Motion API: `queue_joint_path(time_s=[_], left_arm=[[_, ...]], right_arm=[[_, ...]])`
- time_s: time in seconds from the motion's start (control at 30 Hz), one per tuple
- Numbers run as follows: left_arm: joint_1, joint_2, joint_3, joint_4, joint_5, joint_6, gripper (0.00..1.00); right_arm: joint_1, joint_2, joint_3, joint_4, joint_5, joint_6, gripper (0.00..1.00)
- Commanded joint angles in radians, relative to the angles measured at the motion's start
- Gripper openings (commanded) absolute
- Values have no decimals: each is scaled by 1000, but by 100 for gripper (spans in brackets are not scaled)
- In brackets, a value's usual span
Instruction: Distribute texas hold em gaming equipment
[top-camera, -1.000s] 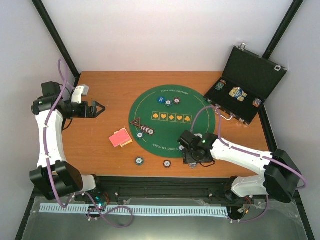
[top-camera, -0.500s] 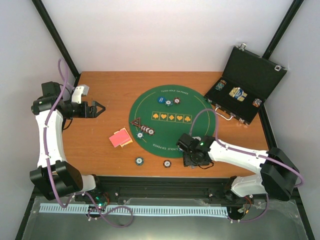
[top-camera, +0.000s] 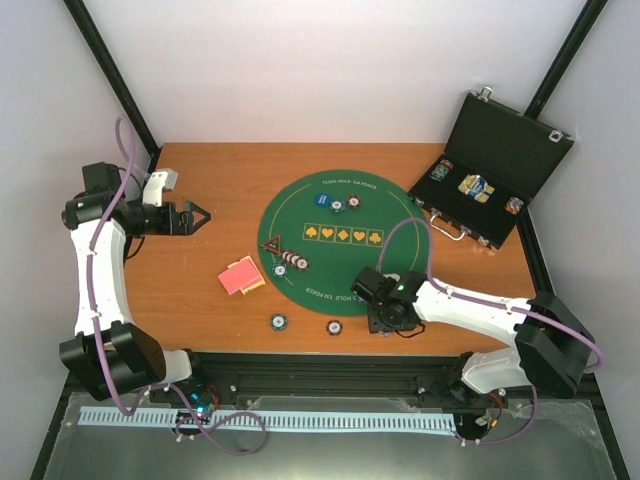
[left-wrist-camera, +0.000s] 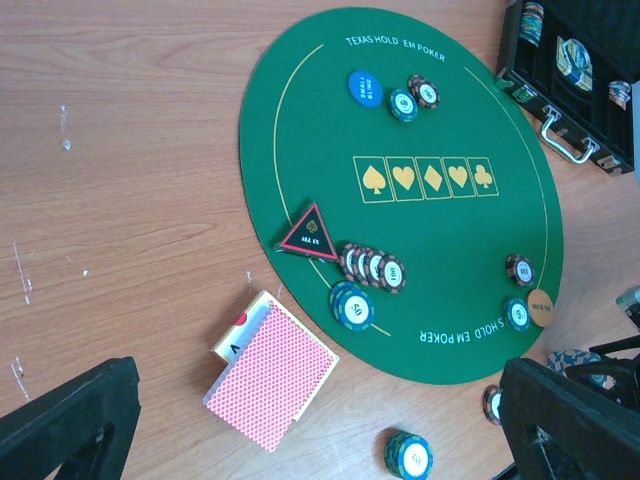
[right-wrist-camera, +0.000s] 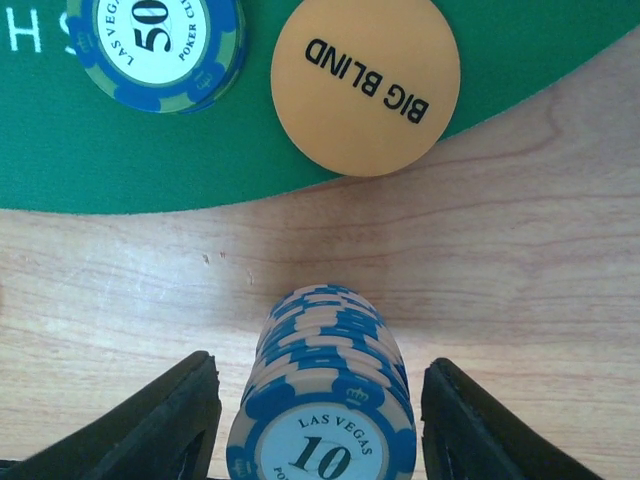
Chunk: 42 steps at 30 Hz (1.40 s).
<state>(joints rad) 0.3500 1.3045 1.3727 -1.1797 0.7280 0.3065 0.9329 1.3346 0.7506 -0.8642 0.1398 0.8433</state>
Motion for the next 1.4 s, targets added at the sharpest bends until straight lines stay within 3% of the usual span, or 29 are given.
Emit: queue_joint_path(time_s=[0.0,0.4,0.8,0.97,1.37], left_arm=[[8,-17,51,-24,8,-3,100],[9,-12,63,-32,8,5,100],[9,-4,62,-29,13,2,100],[9,-2,42,-22,12,0,100],[9,-8,20,-24,1,14,100]], right_arm=[[10,3,-11,13,16,0,55],[10,-35,16,-31,41,-8,34],[10,-14,245,-140,64,-73,29],[10,172,488,-139,85,-160,29],[-70,858,1170,-141,45,-368,28]])
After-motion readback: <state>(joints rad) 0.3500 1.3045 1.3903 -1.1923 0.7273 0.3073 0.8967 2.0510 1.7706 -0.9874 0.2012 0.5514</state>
